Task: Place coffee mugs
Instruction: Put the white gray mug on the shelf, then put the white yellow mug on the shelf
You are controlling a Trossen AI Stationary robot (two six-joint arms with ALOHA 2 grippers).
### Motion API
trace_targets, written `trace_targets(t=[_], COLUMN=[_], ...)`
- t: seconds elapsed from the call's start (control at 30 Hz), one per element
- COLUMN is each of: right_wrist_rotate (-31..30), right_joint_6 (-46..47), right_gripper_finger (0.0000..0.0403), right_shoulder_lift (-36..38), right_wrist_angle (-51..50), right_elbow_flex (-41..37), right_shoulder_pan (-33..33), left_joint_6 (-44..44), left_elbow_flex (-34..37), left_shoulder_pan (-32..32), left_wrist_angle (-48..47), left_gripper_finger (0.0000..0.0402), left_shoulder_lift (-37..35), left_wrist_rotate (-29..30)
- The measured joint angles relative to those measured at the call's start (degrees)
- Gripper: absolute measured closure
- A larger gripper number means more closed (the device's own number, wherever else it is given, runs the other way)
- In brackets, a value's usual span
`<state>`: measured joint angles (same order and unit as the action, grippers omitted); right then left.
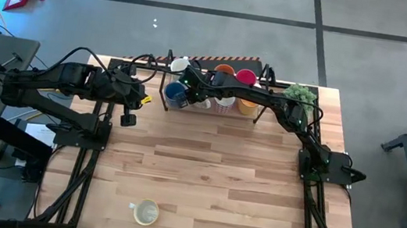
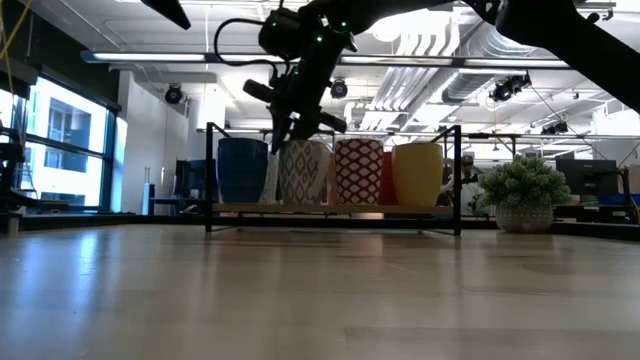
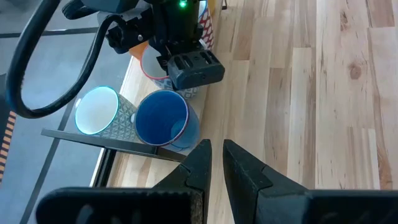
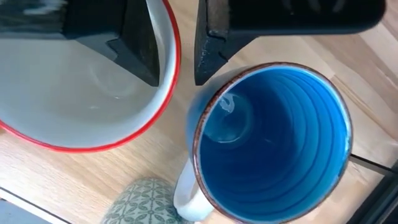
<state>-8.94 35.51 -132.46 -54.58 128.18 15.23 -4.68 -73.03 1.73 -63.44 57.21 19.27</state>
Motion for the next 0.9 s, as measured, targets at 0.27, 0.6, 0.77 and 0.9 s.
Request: trace_targets(t=[0.27,0.6,0.77,0.9], right_wrist_rotate=[-0.72,-5.08,-7.7,-11.76], right_joint_6=[-1.79,-4.07,-4.41,-6.98], right_gripper_finger=[0.0324,0.0324,0.0324,0.0324], right_shoulder_lift=[-0.02,1.79,2.06,2.14], right_wrist_angle=[0.43,-6.12,-6.7,-6.65], right_elbow_flex=[3.12,6.75,6.75,6.75], right_shoulder_pan=[-0.16,-0.12,-1.28,-2.03], left_joint_6=[0.0,-0.01,-0.21,-0.17], left_elbow_flex=[0.0,0.0,0.0,0.0], left_shoulder_pan=[-0.01,0.0,0.01,0.0], left_wrist_angle=[0.0,0.09,0.11,0.07], left_gripper_finger=[0.0371,0.0371,0.0371,0.0371], left_shoulder_lift=[0.0,-0.01,-0.02,-0.02], left_wrist_rotate=[0.0,0.02,0.02,0.02])
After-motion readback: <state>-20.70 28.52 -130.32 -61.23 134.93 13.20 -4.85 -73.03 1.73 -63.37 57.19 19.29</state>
